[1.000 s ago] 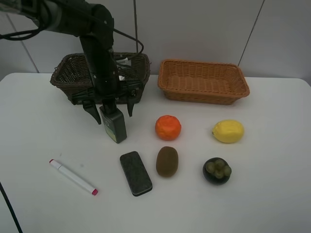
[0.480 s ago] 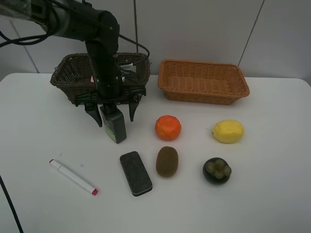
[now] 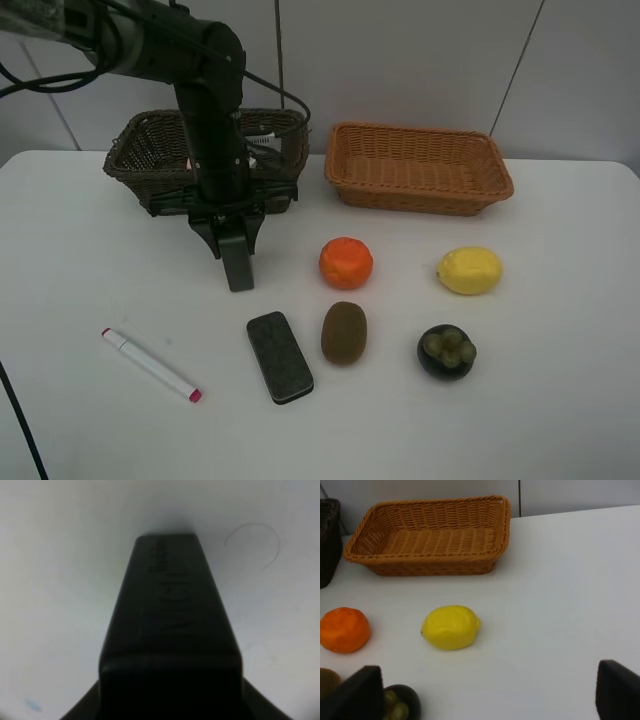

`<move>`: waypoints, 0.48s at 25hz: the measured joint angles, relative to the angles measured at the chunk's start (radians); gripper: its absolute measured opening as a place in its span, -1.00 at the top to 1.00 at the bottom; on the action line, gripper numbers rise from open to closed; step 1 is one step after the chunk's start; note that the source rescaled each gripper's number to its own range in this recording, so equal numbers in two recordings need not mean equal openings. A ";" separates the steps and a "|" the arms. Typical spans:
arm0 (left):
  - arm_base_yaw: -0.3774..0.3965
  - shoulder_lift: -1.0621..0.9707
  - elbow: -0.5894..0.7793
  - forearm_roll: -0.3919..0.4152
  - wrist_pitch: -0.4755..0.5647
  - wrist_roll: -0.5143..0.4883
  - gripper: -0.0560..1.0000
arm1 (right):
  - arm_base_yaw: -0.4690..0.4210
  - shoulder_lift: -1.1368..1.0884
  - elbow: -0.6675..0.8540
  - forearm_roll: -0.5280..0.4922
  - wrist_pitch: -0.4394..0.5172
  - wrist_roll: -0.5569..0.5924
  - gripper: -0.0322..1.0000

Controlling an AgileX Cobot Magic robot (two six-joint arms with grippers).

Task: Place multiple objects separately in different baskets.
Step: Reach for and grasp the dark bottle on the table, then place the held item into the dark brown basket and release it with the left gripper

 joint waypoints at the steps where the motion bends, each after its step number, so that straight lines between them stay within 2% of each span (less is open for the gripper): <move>1: 0.000 -0.006 0.001 0.000 0.000 0.022 0.20 | 0.000 0.000 0.000 0.000 0.000 0.000 -1.00; 7: 0.000 -0.117 -0.038 -0.054 0.021 0.207 0.20 | 0.000 0.000 0.000 0.000 0.000 0.000 -1.00; 12: 0.024 -0.220 -0.260 -0.089 0.007 0.304 0.20 | 0.000 0.000 0.000 0.000 0.000 0.000 -1.00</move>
